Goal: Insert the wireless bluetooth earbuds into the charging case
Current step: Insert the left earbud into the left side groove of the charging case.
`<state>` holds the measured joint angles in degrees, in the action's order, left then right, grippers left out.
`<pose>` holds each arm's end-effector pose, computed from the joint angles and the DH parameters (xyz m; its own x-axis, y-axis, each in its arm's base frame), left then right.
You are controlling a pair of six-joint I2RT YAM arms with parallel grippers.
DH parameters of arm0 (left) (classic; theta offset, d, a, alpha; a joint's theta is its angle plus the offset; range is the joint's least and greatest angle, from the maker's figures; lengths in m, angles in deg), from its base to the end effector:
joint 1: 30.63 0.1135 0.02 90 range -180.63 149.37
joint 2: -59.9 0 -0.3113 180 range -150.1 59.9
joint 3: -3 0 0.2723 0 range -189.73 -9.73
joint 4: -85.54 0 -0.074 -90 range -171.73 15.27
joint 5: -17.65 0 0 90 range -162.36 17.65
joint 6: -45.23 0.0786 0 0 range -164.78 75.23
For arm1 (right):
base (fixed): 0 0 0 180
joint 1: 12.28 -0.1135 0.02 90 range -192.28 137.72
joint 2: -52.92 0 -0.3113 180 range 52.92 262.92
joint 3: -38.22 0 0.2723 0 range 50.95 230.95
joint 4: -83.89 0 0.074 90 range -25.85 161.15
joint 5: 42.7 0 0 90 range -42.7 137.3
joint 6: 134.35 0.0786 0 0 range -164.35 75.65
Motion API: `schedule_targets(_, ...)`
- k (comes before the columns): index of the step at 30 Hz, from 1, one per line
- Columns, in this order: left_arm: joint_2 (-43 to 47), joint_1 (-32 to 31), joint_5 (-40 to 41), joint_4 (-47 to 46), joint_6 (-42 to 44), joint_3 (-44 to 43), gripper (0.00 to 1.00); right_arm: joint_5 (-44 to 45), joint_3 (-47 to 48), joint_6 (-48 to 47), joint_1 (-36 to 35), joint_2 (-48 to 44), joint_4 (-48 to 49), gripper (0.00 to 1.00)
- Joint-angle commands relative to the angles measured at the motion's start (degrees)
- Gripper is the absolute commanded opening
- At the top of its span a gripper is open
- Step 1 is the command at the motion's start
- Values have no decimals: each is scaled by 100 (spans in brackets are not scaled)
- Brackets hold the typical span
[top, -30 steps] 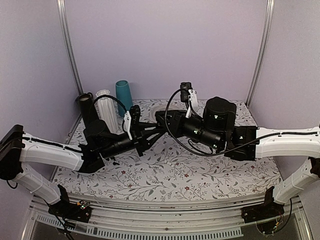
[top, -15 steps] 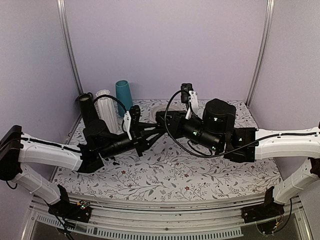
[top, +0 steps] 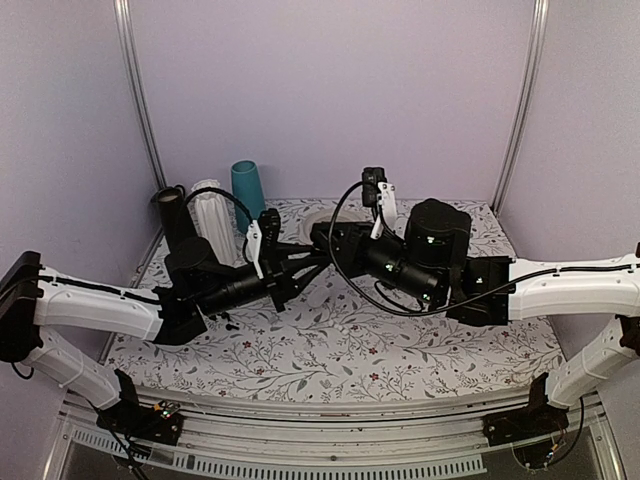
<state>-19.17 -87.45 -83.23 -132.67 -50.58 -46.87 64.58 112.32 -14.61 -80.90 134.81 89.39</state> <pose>0.1780 -0.2994 0.3100 -0.0083 -0.1690 -0.9856 0.9279 0.3662 -0.0706 0.1657 0.3591 0.3788 -0.4001 0.2775 -0.8735 -0.6709 0.5607 0.4854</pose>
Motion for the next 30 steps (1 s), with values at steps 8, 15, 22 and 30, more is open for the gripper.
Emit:
schedule_targets(8,389,-139,316,-360,24,-197,0,-84,-140,-45,-38,126,-119,8)
schedule_targets(15,426,-139,441,-321,33,-197,0,-93,-169,-64,-40,113,-119,10)
schedule_targets(22,430,-141,530,-319,34,-205,0,-84,-197,-82,-46,95,-119,10)
schedule_targets(30,436,-144,597,-312,52,-206,0,-50,-230,-108,-46,50,-123,11)
